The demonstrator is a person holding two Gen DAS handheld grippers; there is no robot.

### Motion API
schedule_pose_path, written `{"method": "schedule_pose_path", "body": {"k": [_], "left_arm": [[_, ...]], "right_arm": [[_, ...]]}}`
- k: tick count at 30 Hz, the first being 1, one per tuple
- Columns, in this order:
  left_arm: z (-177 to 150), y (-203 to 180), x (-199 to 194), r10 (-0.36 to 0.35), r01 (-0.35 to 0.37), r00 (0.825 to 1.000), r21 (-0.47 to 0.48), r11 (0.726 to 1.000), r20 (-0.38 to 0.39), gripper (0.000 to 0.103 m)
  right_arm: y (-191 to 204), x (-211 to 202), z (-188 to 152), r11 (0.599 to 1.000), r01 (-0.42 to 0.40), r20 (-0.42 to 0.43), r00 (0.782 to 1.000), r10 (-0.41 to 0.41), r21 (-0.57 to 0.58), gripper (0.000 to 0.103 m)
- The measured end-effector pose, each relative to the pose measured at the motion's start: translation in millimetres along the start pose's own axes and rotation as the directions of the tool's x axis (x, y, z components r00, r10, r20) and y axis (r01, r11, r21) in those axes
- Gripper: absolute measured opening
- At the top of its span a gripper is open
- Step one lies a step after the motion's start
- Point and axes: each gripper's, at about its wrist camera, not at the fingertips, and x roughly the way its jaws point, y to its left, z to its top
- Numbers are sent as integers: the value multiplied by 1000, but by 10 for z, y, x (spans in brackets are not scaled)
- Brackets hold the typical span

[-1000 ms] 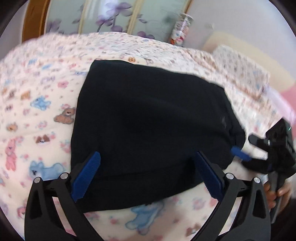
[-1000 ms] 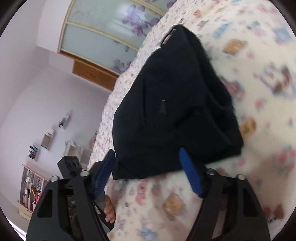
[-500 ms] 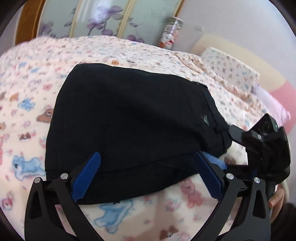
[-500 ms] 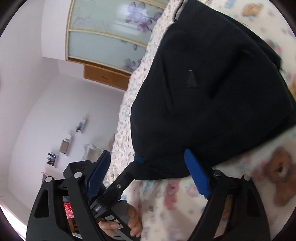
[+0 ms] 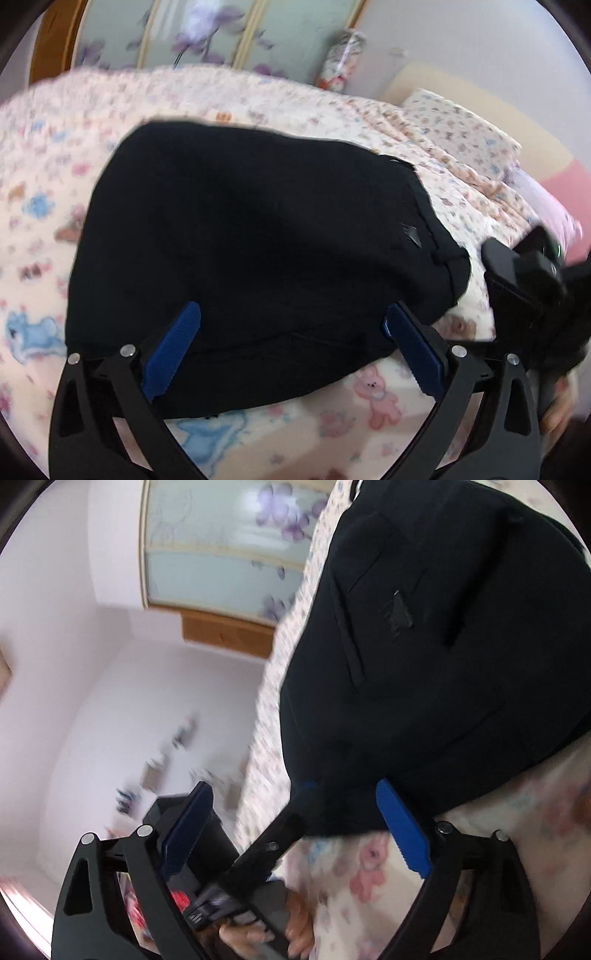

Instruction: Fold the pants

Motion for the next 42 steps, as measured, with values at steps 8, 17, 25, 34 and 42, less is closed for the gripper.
{"method": "schedule_pose_path", "body": {"k": [8, 17, 25, 34, 42], "left_arm": [[-5, 240, -118, -46, 56, 996, -119, 991, 80, 101], [-81, -21, -300, 93, -93, 994, -9, 996, 57, 101], [-377, -112, -772, 240, -239, 966, -25, 971, 94, 101], [-694, -203, -1114, 275, -275, 941, -31, 961, 197, 101], [-728, -230, -1103, 350, -350, 915, -37, 936, 201, 101]], "right_arm": [[-297, -545, 115, 999, 14, 195, 981, -23, 47, 90], [229, -744, -310, 958, 240, 219, 954, -203, -159, 102], [588, -836, -840, 760, 547, 357, 828, -432, -350, 102], [668, -733, -1207, 575, 704, 482, 707, -517, -416, 102], [777, -677, -1385, 445, 758, 556, 652, -515, -477, 102]]}}
